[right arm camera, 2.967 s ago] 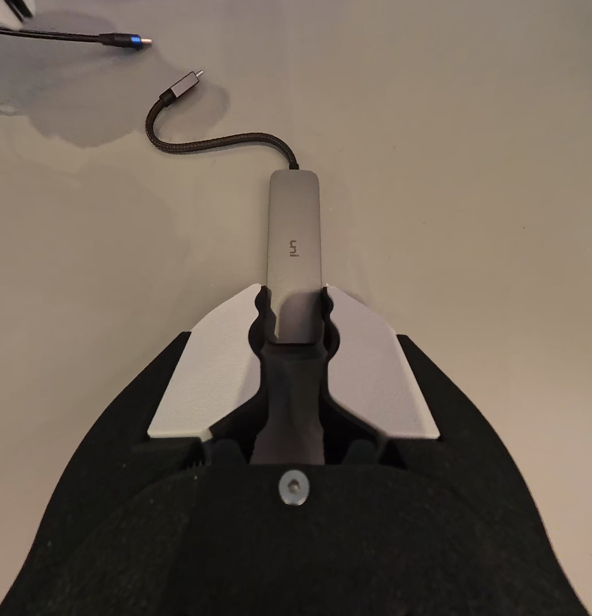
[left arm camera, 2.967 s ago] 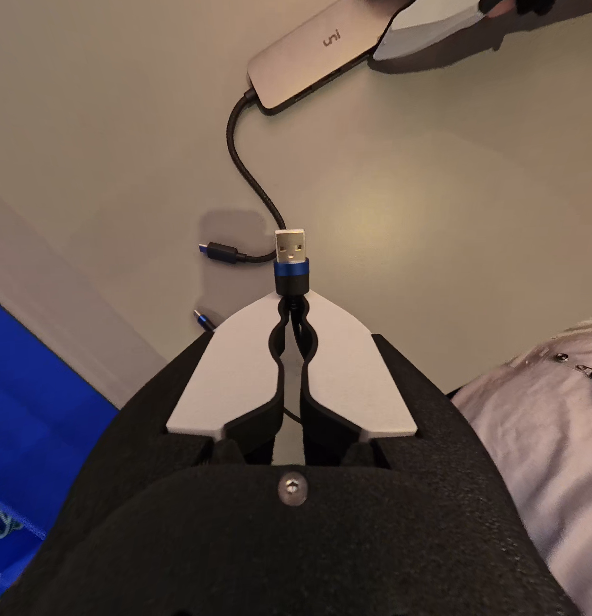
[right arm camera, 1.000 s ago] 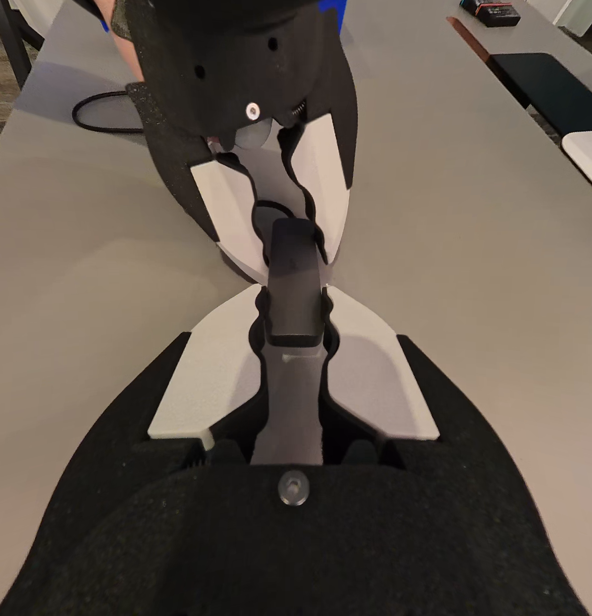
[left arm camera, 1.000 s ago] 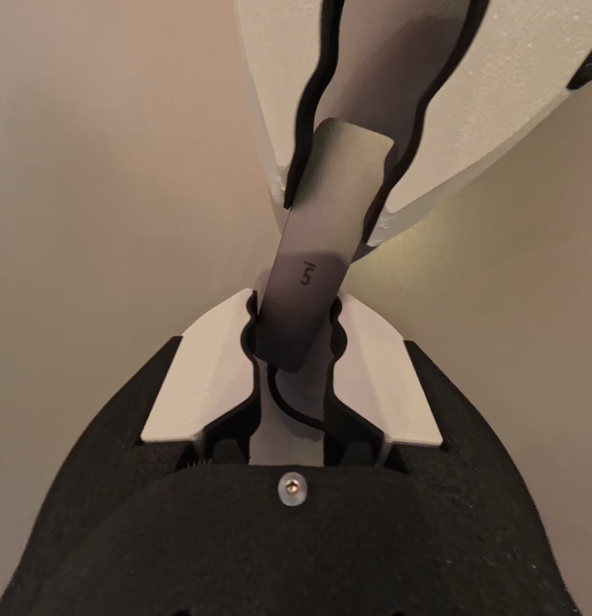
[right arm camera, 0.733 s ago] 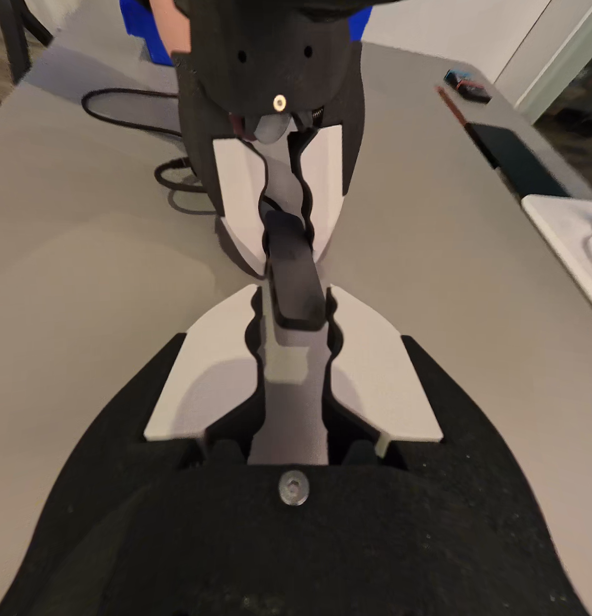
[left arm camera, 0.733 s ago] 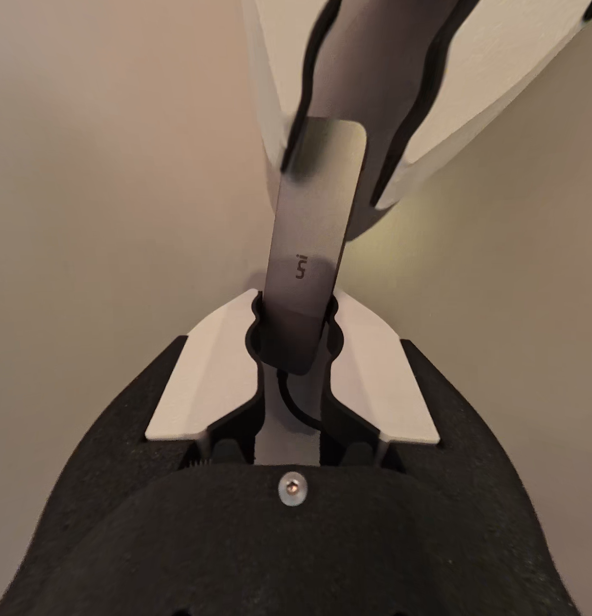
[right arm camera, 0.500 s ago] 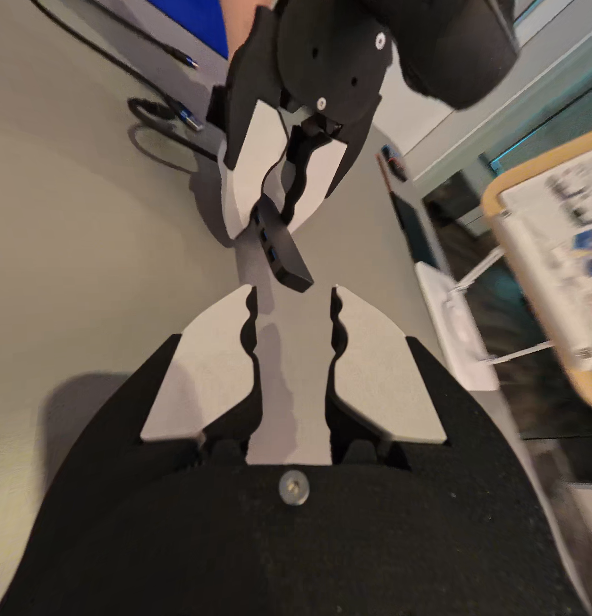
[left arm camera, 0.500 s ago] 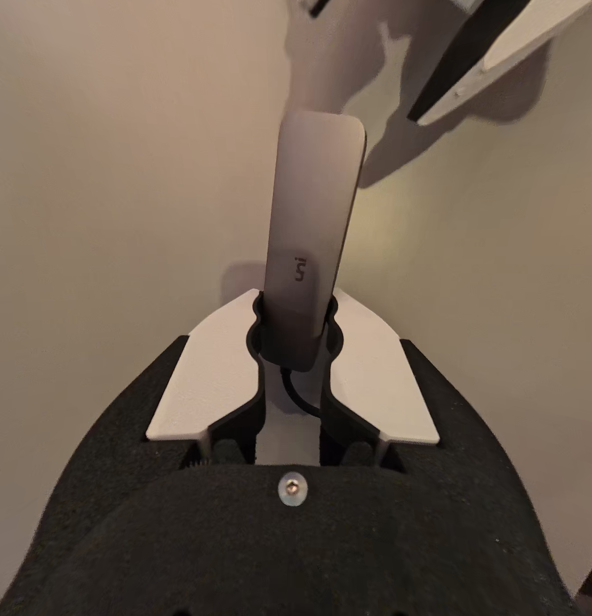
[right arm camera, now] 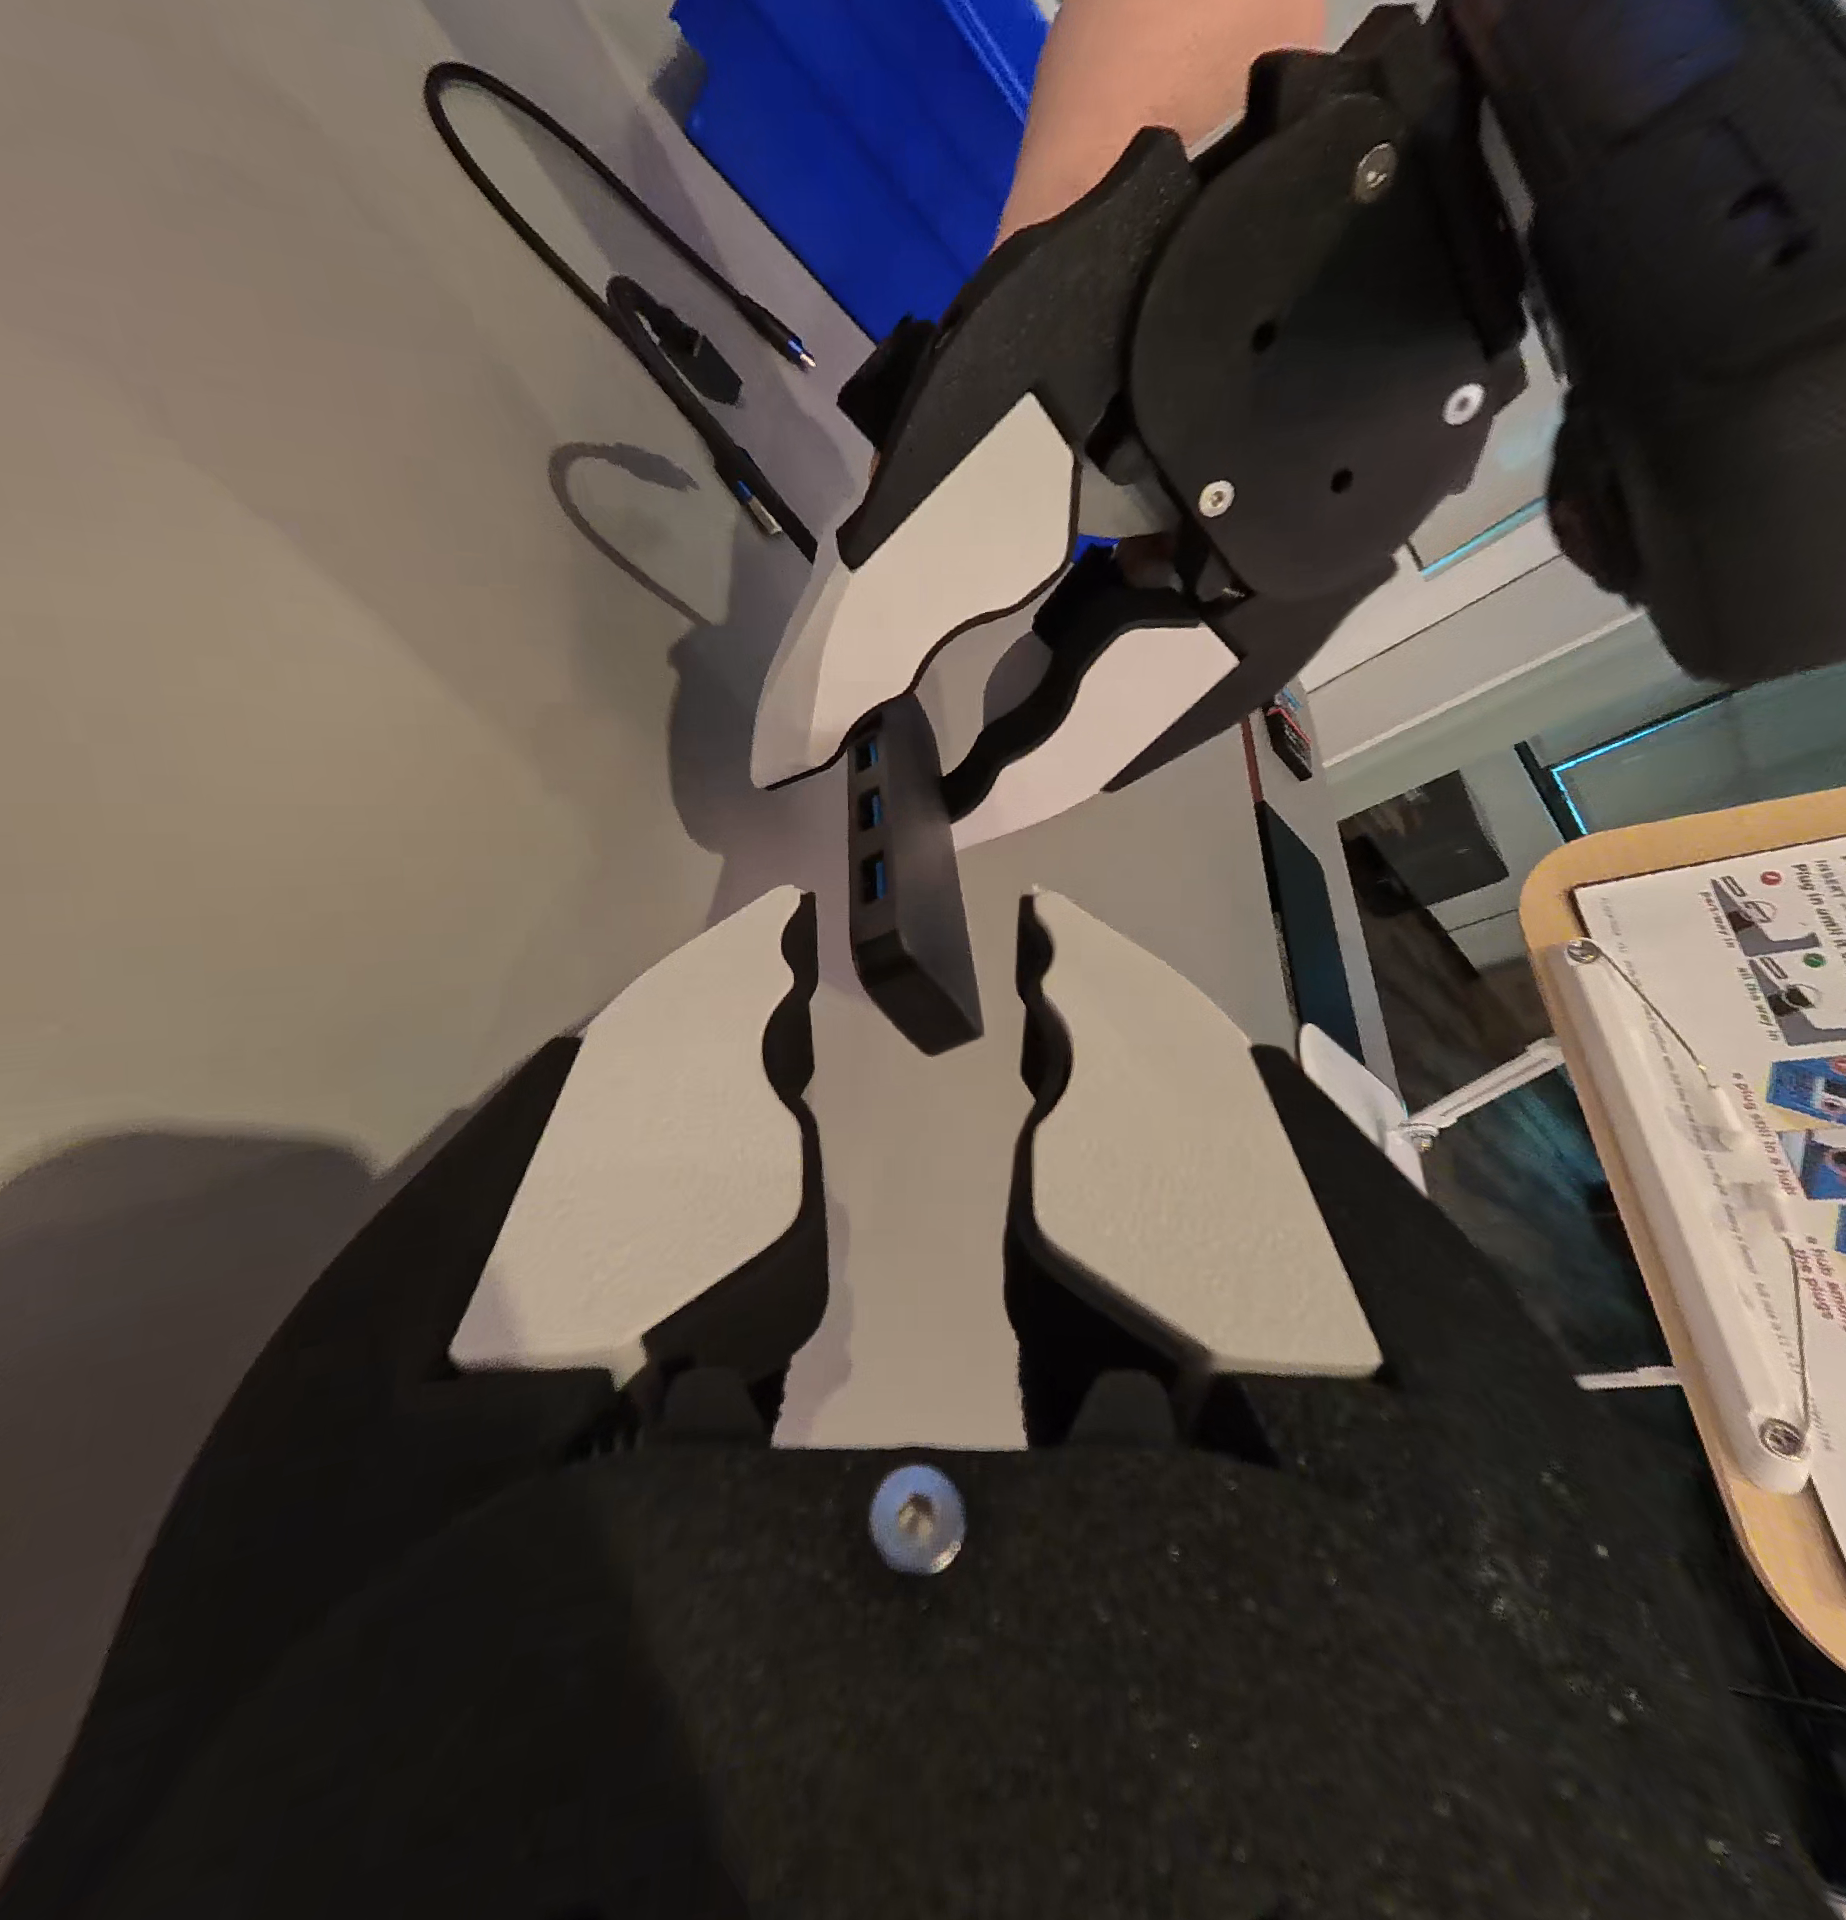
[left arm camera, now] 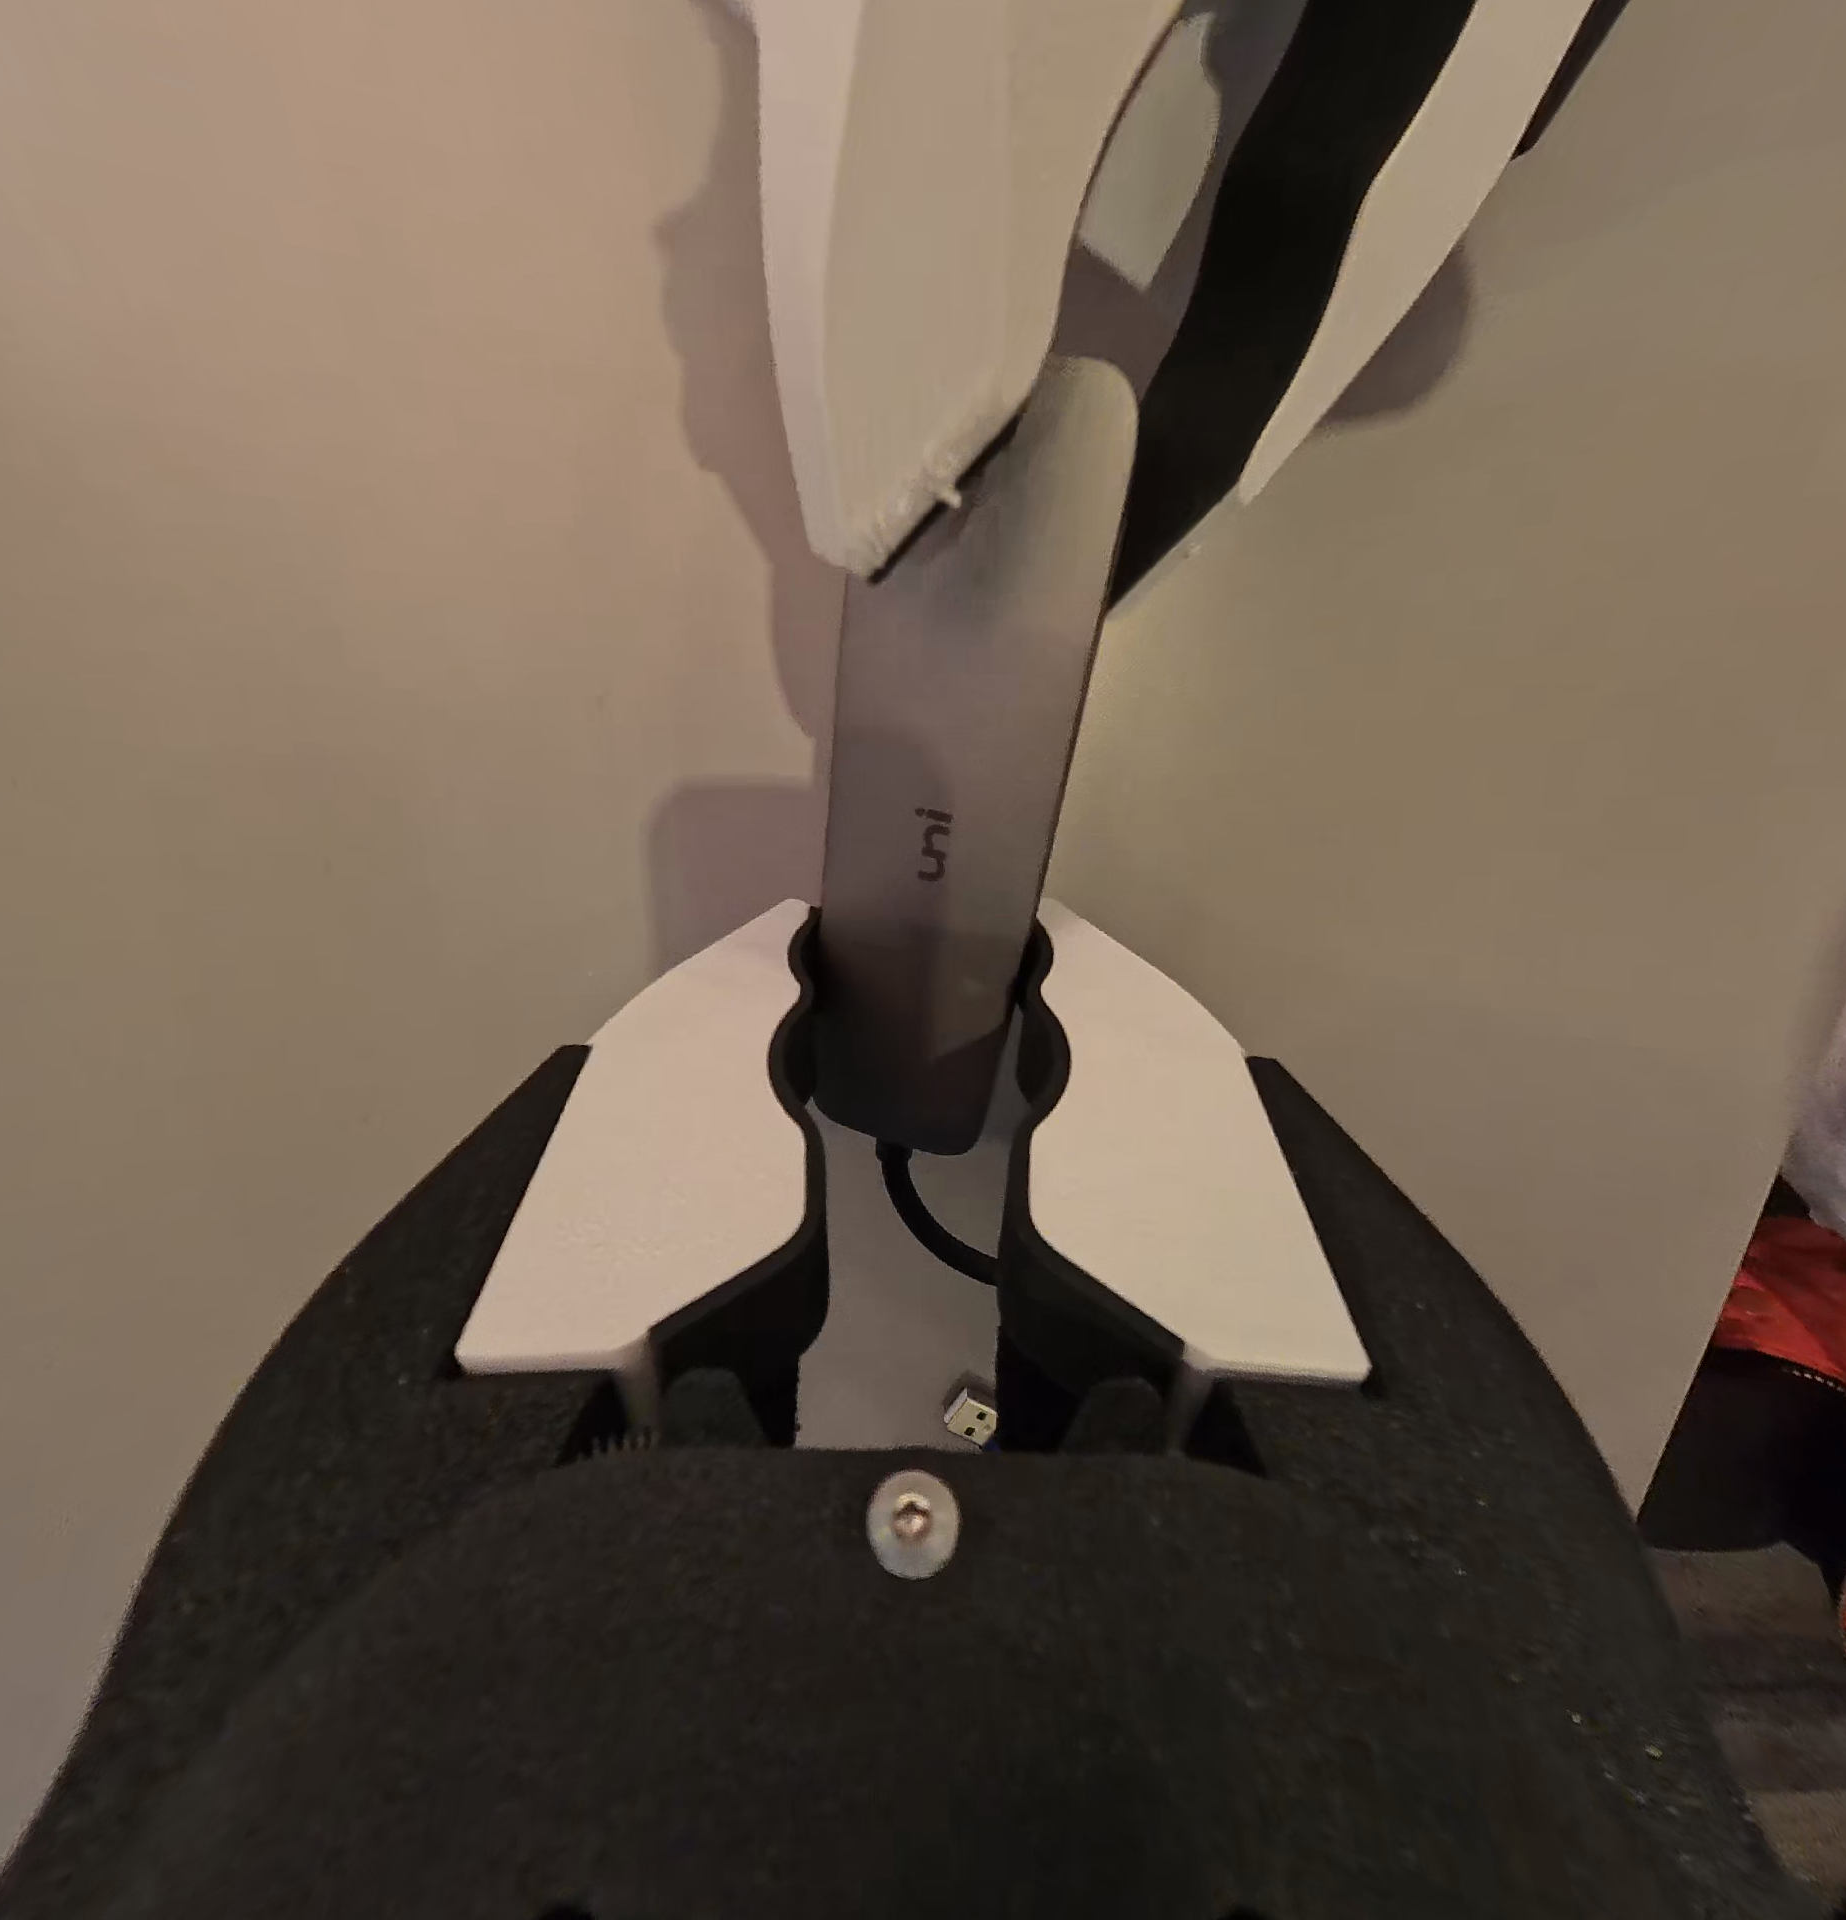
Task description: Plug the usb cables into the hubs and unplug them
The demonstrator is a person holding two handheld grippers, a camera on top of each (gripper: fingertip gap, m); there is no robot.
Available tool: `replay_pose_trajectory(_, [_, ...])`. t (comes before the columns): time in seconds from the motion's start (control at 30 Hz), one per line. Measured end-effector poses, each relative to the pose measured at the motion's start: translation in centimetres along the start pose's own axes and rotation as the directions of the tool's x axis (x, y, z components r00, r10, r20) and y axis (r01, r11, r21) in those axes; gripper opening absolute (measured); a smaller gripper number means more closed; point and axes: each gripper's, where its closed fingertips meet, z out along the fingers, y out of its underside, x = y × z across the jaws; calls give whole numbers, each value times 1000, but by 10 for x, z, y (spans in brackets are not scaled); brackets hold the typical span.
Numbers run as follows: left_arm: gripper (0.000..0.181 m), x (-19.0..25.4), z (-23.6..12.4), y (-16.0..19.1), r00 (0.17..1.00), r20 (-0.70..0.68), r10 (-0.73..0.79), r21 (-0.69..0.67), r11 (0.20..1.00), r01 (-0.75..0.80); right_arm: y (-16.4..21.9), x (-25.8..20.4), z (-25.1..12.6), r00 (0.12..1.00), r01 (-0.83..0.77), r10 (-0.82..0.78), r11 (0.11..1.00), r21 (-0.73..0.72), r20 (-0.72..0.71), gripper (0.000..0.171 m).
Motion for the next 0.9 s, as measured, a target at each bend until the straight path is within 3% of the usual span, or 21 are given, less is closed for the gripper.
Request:
replay_pose_trajectory(0.4, [35, 10, -4, -8, 996, -84, 20, 9, 1000, -19, -1, -5, 3, 996, 86, -86, 996, -13, -4, 17])
replay_pose_trajectory(0.9, [35, 18, -1, -6, 991, -124, 49, -2, 999, -49, -13, -8, 2, 988, 153, -153, 988, 6, -39, 17])
